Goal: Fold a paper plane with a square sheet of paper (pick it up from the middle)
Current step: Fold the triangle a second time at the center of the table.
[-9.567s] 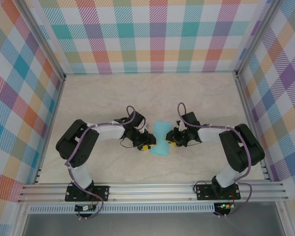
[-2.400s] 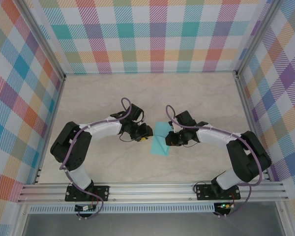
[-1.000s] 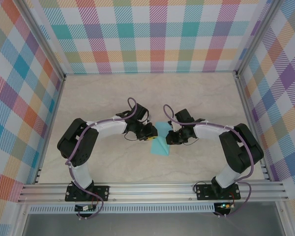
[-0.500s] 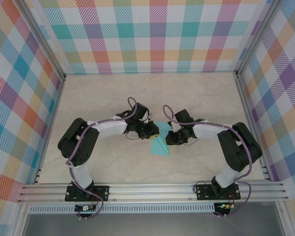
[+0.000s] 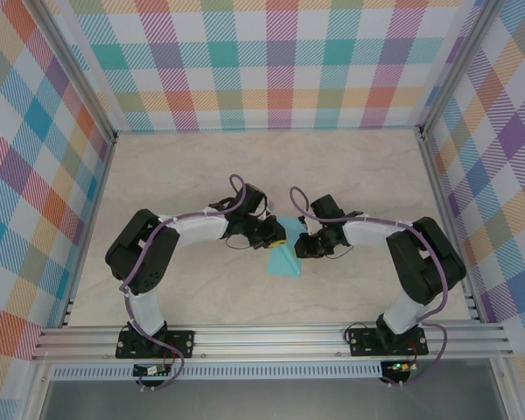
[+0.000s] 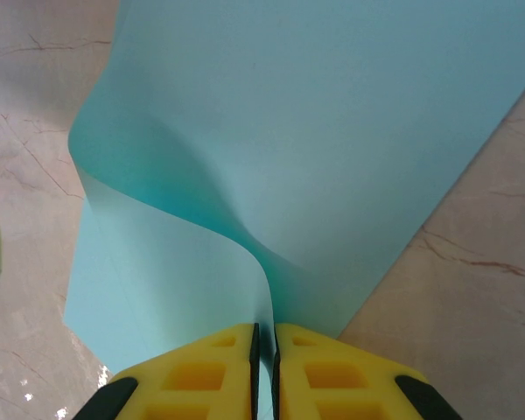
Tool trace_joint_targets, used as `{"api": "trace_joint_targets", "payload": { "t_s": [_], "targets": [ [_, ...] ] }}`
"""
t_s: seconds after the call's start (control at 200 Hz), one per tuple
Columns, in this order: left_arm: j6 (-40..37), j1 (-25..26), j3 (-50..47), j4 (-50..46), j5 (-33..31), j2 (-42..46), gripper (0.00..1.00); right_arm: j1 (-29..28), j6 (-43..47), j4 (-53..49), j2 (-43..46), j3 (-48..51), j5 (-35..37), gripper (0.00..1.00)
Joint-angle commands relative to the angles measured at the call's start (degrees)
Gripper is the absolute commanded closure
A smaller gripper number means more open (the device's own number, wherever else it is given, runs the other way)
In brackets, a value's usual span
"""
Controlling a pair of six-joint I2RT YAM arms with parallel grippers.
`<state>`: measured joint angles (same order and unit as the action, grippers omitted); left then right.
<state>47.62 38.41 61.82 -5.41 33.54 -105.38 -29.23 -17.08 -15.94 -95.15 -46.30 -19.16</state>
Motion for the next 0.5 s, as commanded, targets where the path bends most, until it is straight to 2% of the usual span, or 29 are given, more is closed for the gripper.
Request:
{"api": "trace_joint_targets", "payload": {
  "t_s": [0.0, 0.495],
  "targets": [
    [2.0, 0.7, -1.3, 3.0, 2.0, -1.6, 0.86, 0.4, 0.5, 0.6, -0.6, -0.8, -0.5, 0.86],
    [2.8, 0.7, -2.6, 6.2, 3.2, -4.7, 0.86, 0.4, 0.5, 1.0, -0.8, -0.2, -0.4, 0.86]
  ]
}}
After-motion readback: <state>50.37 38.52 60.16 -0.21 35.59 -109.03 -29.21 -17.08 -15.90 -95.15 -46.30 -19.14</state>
